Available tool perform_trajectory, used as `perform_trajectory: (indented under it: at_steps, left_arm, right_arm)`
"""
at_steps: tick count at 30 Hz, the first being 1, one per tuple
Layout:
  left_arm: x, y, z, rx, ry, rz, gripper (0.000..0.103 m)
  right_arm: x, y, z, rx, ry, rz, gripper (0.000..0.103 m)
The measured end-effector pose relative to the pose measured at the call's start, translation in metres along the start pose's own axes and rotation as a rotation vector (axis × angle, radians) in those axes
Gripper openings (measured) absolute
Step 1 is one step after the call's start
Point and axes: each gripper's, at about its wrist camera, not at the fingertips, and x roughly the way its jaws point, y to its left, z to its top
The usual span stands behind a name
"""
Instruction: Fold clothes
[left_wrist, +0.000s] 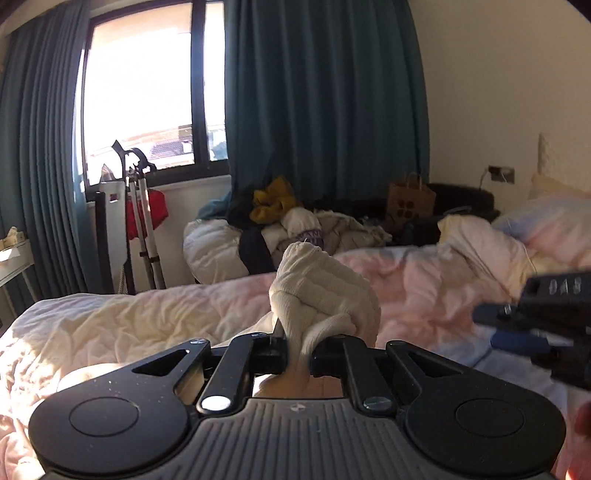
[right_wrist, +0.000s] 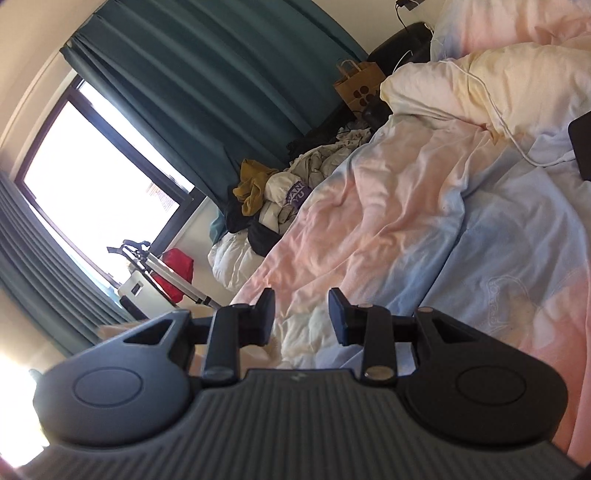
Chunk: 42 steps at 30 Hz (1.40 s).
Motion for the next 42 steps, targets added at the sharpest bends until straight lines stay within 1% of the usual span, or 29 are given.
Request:
perform_trajectory:
  at_steps: [1, 3, 5, 8, 11, 12, 13, 15, 16, 18, 19, 20, 23, 26, 29, 30, 31, 33, 35, 37, 38, 39, 40, 41, 42]
  left_arm:
    - [0.007, -0.010, -0.012, 0.032, 0.019, -0.013, 0.010]
    - [0.005, -0.026, -0.036, 0.096, 0.015, -0.024, 0.011]
    - [-0.006, -0.039, -0.059, 0.166, -0.003, -0.026, 0.012]
    - [-0.019, -0.033, -0.085, 0.228, -0.006, -0.039, 0.016]
    - [-0.030, -0.030, -0.100, 0.292, 0.007, -0.062, 0.027]
    - [-0.032, -0.029, -0.105, 0.323, 0.013, -0.058, 0.036]
    - [-0.034, -0.028, -0.109, 0.353, 0.018, -0.053, 0.048]
    - [-0.041, -0.024, -0.119, 0.409, 0.024, -0.047, 0.061]
    - [-0.046, -0.021, -0.125, 0.434, 0.024, -0.046, 0.066]
    - [-0.057, -0.006, -0.133, 0.458, 0.035, -0.026, 0.070]
    - [-0.063, 0.001, -0.137, 0.470, 0.041, -0.017, 0.070]
    - [-0.069, 0.008, -0.141, 0.481, 0.047, -0.007, 0.070]
    - [-0.086, 0.030, -0.153, 0.516, 0.064, 0.023, 0.070]
    - [-0.099, 0.064, -0.154, 0.489, 0.077, 0.076, 0.070]
    - [-0.112, 0.093, -0.154, 0.445, 0.082, 0.093, 0.070]
    - [-0.116, 0.099, -0.154, 0.434, 0.077, 0.092, 0.070]
    - [-0.119, 0.105, -0.154, 0.422, 0.073, 0.090, 0.070]
    - [-0.126, 0.116, -0.154, 0.400, 0.063, 0.086, 0.069]
    - [-0.134, 0.127, -0.154, 0.377, 0.054, 0.083, 0.069]
    - [-0.139, 0.131, -0.160, 0.379, 0.052, 0.080, 0.062]
    - [-0.142, 0.132, -0.164, 0.383, 0.049, 0.082, 0.062]
    - [-0.144, 0.134, -0.167, 0.386, 0.051, 0.079, 0.058]
    - [-0.144, 0.134, -0.168, 0.384, 0.057, 0.084, 0.048]
    - [-0.145, 0.134, -0.170, 0.382, 0.064, 0.089, 0.041]
    - [-0.145, 0.134, -0.172, 0.380, 0.070, 0.095, 0.028]
  right_arm:
    - [0.003, -0.003, 0.000, 0.015, 0.012, -0.001, 0.036]
    - [0.009, -0.011, 0.000, 0.050, 0.039, -0.006, 0.036]
    - [0.013, -0.018, 0.000, 0.083, 0.065, 0.000, 0.036]
    - [0.018, -0.020, -0.001, 0.101, 0.096, 0.020, 0.036]
    - [0.021, -0.017, -0.003, 0.101, 0.130, 0.053, 0.036]
    - [0.023, -0.015, -0.004, 0.096, 0.151, 0.073, 0.036]
    - [0.025, -0.013, -0.005, 0.091, 0.171, 0.094, 0.036]
    - [0.027, -0.008, -0.007, 0.074, 0.203, 0.128, 0.036]
    - [0.029, -0.004, -0.009, 0.065, 0.224, 0.148, 0.036]
    - [0.033, 0.001, -0.012, 0.053, 0.271, 0.189, 0.036]
    - [0.035, 0.004, -0.014, 0.048, 0.295, 0.205, 0.036]
    - [0.037, 0.007, -0.016, 0.033, 0.308, 0.202, 0.036]
    - [0.039, 0.015, -0.023, -0.029, 0.323, 0.154, 0.036]
    - [0.043, 0.012, -0.028, -0.048, 0.340, 0.102, 0.036]
    - [0.043, 0.009, -0.033, -0.054, 0.346, 0.067, 0.036]
    - [0.042, 0.008, -0.034, -0.065, 0.342, 0.059, 0.038]
    - [0.041, 0.009, -0.036, -0.078, 0.337, 0.048, 0.045]
    - [0.038, 0.012, -0.039, -0.103, 0.332, 0.030, 0.054]
    - [0.037, 0.015, -0.042, -0.115, 0.338, 0.026, 0.057]
    - [0.035, 0.017, -0.045, -0.108, 0.348, 0.025, 0.059]
    - [0.034, 0.017, -0.047, -0.104, 0.348, 0.018, 0.060]
    - [0.032, 0.017, -0.049, -0.099, 0.343, 0.006, 0.062]
    - [0.030, 0.017, -0.050, -0.094, 0.339, -0.006, 0.065]
    - [0.028, 0.017, -0.053, -0.088, 0.336, -0.019, 0.066]
    - [0.026, 0.017, -0.055, -0.082, 0.333, -0.033, 0.067]
